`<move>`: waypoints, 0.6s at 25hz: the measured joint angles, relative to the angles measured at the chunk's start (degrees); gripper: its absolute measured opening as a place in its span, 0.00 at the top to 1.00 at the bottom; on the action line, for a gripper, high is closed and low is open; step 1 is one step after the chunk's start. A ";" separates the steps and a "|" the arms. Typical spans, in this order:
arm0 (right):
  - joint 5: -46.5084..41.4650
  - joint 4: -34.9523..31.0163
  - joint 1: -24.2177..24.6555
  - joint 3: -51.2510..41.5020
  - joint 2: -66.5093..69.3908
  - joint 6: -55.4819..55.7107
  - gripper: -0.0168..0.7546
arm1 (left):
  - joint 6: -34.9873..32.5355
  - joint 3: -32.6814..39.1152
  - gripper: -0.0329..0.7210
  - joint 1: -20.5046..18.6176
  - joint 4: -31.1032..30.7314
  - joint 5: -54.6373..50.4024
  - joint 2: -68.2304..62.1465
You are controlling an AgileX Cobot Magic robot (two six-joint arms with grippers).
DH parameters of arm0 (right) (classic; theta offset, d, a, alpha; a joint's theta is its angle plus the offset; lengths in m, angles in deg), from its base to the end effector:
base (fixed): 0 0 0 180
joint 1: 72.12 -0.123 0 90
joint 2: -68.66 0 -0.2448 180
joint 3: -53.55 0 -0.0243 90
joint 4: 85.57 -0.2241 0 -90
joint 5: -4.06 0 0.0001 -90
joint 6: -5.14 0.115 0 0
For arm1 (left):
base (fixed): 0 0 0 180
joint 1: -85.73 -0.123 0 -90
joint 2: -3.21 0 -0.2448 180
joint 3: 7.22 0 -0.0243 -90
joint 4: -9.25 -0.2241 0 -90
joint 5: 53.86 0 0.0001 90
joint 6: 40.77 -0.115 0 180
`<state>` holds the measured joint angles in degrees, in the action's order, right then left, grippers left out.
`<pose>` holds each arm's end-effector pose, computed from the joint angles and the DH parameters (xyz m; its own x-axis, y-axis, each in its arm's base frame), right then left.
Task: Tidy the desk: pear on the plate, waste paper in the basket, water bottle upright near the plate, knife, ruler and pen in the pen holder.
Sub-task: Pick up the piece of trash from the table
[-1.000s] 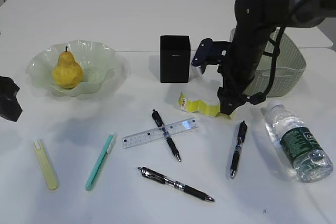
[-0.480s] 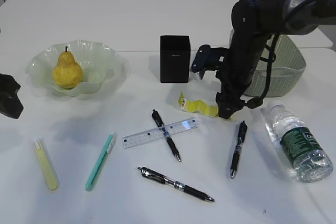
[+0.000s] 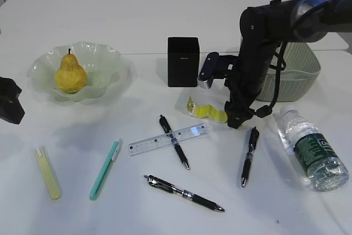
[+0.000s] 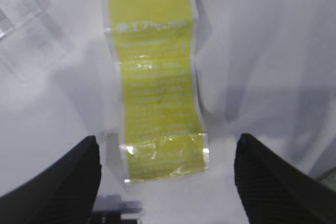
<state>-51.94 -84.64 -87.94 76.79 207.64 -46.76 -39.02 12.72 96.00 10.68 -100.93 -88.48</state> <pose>0.3983 0.1112 0.0944 -0.3661 -0.9274 -0.0771 -0.9197 0.3732 -0.1220 0.2615 -0.0495 0.2005 -0.9245 0.1192 -0.3622 0.1410 0.9894 -0.0343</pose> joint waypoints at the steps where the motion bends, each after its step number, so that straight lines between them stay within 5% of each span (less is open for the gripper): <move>1: 0.11 0.00 0.00 0.00 0.00 0.00 0.23 | 0.00 0.00 0.33 0.00 0.00 0.00 0.00; 15: 0.55 0.00 0.00 0.00 0.00 -0.11 0.69 | 0.00 0.00 0.33 0.00 0.00 0.00 0.00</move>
<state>-51.39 -84.64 -87.94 76.79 207.64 -46.87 -39.02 12.72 96.00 10.68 -100.93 -88.48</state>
